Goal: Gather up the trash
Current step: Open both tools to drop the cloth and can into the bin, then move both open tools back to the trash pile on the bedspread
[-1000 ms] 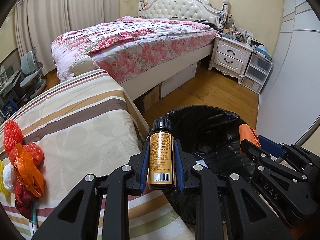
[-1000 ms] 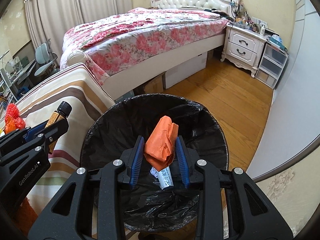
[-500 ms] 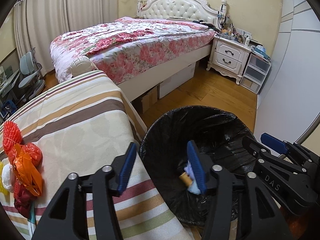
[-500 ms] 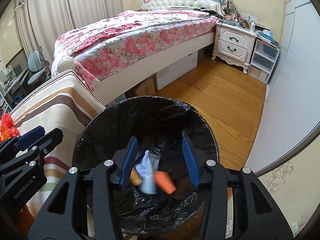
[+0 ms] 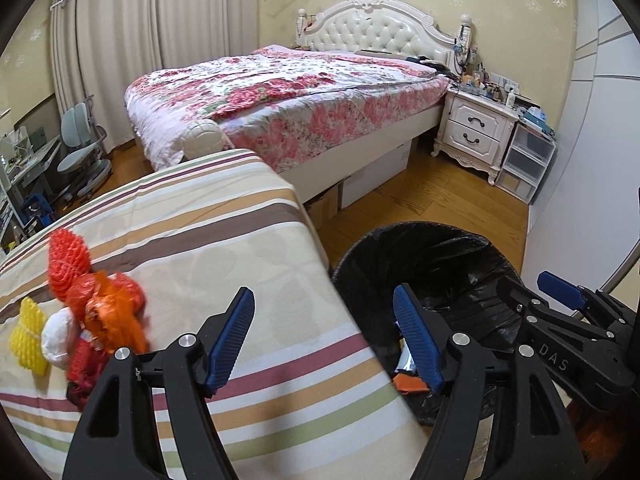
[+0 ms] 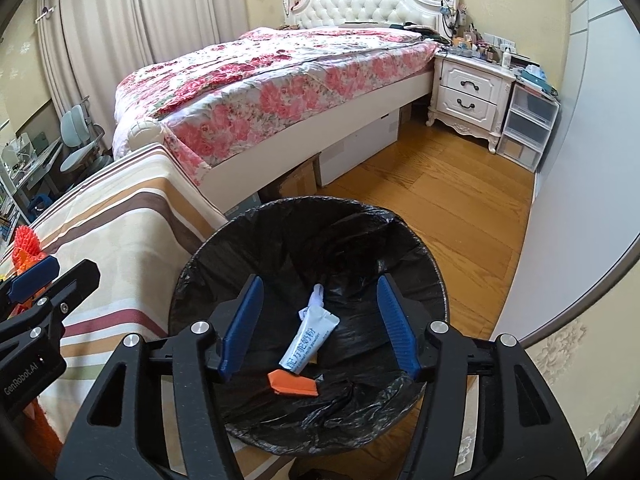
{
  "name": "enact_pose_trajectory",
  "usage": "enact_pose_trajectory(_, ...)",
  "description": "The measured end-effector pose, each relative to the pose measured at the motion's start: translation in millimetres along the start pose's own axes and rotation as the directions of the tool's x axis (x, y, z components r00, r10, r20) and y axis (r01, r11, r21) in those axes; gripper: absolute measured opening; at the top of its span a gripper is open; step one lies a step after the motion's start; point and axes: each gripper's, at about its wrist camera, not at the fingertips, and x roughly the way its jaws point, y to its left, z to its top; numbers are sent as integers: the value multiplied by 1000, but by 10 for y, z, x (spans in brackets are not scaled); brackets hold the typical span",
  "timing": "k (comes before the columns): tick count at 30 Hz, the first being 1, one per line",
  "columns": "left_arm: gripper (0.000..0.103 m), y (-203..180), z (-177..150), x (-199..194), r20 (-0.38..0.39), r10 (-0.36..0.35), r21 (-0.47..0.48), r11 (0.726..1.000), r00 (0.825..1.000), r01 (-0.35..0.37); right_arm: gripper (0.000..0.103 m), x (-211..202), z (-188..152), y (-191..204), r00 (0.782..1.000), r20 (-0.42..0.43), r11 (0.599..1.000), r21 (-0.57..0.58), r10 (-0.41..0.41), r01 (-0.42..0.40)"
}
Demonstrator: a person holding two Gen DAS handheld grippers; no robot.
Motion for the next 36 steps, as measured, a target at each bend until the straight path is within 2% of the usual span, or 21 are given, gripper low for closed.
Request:
enact_pose_trajectory(10, 71, 565, -116, -313, 20, 78, -85, 994, 997, -76, 58, -148, -54, 513, 997, 1, 994, -76, 76, -76)
enact_pose_trajectory(15, 73, 869, -207, -441, 20, 140, -128, 982, 990, -136, 59, -215, -85, 836, 992, 0, 985, -120, 127, -126)
enact_pose_trajectory(27, 74, 1749, -439, -619, -16, 305, -232, 925, 952, -300, 59, -281, -137, 1578, 976, -28, 950, -225, 217, -218)
enact_pose_trajectory(36, 75, 2214, -564, -536, -72, 330, -276, 900, 941, -337, 60, -314, -160, 2022, 967, -44, 923, -290, 251, -253)
